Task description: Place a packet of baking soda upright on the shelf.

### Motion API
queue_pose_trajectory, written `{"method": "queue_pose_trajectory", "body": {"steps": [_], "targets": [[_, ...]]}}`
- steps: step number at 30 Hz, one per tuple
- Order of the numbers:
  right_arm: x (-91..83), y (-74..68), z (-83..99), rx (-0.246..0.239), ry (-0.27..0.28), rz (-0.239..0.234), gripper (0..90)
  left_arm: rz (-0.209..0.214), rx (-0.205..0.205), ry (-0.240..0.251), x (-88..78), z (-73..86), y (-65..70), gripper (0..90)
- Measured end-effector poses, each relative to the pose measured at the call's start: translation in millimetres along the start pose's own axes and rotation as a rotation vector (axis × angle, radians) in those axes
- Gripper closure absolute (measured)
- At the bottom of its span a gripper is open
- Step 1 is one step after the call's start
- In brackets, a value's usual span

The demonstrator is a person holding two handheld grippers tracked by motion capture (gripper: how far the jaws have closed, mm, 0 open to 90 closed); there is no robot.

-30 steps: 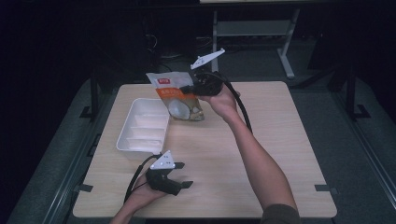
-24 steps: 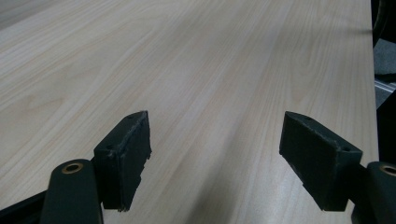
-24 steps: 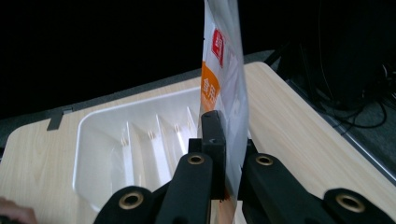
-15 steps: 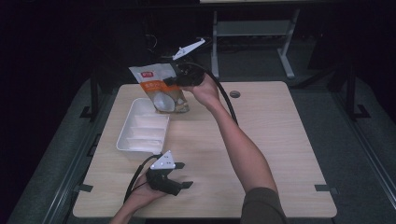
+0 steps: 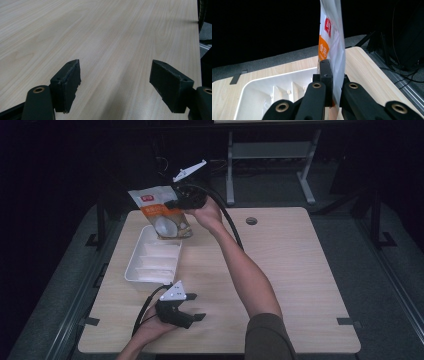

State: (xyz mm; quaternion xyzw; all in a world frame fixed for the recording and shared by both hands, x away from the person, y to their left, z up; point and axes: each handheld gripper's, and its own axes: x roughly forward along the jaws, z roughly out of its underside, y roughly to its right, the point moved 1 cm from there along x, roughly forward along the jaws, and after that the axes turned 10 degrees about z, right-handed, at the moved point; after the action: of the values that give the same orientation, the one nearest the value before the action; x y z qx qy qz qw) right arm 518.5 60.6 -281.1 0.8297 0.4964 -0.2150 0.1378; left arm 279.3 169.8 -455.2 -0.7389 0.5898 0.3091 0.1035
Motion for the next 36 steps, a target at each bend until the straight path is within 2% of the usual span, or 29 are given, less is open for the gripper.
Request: {"method": "queue_pose_trajectory", "body": {"steps": [10,16,23,29,34,36], "targets": [[21.9,0.6,-1.7,0.000,-0.002,-0.002,89.9,0.001,-0.006,0.004,-1.8,0.5,-2.0,24.6],[36.5,-0.6,2.3,0.019,-0.013,-0.017,89.8,-0.001,-0.006,0.007,-2.5,0.8,-2.8,24.5],[54.2,-2.5,7.5,0.026,-0.021,-0.013,89.8,-0.003,-0.009,0.009,-3.2,1.1,-3.2,24.5],[66.8,-2.2,19.3,0.059,-0.004,-0.014,89.8,-0.005,-0.008,0.009,-3.4,1.3,-3.4,24.6],[74.0,-0.2,29.3,0.110,0.016,-0.031,89.7,-0.005,-0.006,0.008,-3.2,1.3,-3.2,24.5],[78.0,-0.3,33.1,0.112,0.018,-0.032,89.7,-0.004,-0.006,0.009,-3.3,1.2,-3.3,24.5]]}}
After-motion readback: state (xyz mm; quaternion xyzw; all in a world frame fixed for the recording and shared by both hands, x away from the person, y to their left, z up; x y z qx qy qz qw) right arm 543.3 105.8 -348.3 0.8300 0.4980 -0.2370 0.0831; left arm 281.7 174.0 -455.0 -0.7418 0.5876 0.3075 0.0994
